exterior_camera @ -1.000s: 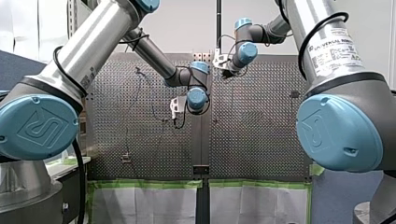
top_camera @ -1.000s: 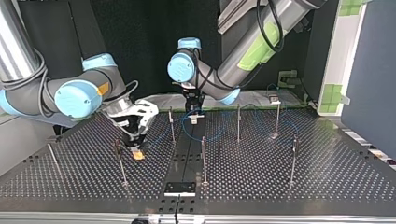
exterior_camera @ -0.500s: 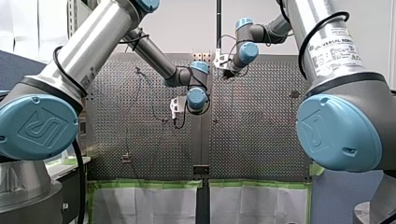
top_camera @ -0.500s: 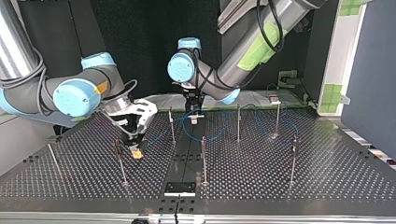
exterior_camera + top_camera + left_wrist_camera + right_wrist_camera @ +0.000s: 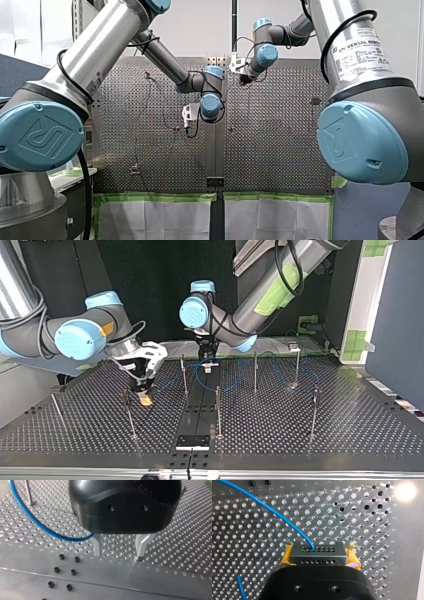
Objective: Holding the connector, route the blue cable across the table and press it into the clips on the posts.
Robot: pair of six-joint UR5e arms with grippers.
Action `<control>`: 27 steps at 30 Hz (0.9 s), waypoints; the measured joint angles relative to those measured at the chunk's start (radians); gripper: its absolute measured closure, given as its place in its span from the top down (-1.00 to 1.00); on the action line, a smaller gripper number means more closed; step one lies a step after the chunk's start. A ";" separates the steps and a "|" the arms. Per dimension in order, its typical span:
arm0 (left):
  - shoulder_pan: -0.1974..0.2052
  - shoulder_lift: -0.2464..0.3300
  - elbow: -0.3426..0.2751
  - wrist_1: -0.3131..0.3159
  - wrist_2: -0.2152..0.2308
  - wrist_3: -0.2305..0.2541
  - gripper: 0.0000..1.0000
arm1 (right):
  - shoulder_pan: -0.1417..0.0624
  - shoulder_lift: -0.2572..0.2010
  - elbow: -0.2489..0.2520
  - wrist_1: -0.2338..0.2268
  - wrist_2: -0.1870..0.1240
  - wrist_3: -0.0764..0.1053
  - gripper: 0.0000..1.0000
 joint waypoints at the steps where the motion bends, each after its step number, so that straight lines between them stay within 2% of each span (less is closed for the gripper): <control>1: 0.000 0.000 0.000 0.000 0.000 0.000 0.35 | 0.000 -0.002 0.003 0.000 0.000 0.000 -1.00; 27: 0.000 0.000 0.000 0.000 0.000 0.000 0.35 | -0.001 -0.020 0.030 -0.001 0.002 0.000 -1.00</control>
